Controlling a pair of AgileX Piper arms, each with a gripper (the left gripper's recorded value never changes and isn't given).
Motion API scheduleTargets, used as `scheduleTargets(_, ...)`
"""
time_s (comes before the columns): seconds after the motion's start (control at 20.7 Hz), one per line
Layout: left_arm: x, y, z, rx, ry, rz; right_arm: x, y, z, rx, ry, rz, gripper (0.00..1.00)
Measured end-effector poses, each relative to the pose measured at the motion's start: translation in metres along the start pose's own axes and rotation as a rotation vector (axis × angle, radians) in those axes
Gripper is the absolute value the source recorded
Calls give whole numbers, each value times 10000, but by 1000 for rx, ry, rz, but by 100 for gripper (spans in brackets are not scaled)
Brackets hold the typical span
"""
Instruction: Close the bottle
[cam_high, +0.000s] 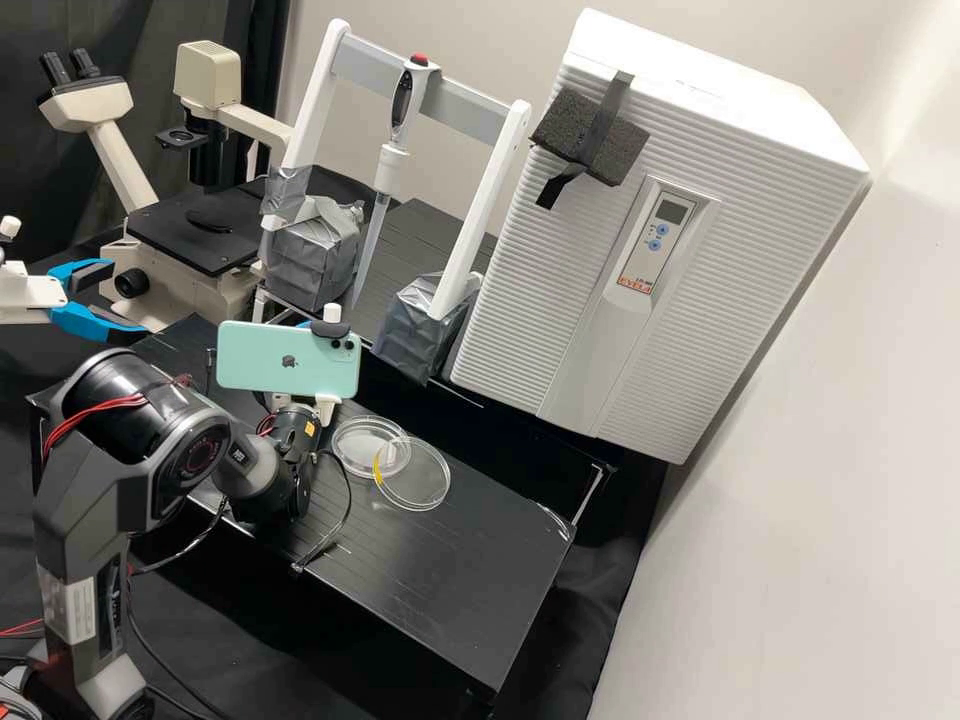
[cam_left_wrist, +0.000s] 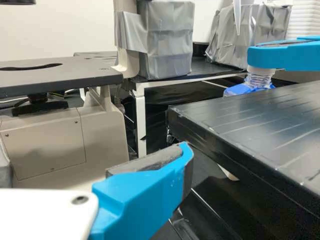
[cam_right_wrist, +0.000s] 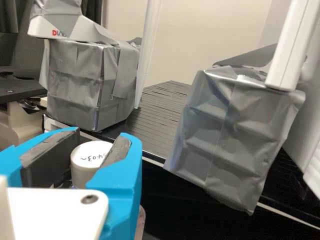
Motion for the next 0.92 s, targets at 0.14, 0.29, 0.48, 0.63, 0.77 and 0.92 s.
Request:
scheduleTargets(0.14, 0, 0, 0, 0, 0, 0, 0, 0, 0, 0, 0, 0, 0)
scheduleTargets(0.29, 0, 0, 0, 0, 0, 0, 3, -9, 9, -12, -2, -3, 0)
scheduleTargets(0.48, 0, 0, 0, 0, 0, 0, 10, -27, 18, -16, -4, -9, 0)
scheduleTargets(0.63, 0, 0, 0, 0, 0, 0, 10, -27, 18, -16, -4, -9, 0)
scheduleTargets(0.77, 0, 0, 0, 0, 0, 0, 14, -32, 20, -12, -6, -8, 0)
scheduleTargets(0.92, 0, 0, 0, 0, 0, 0, 15, -26, 24, -7, -9, 0, 0)
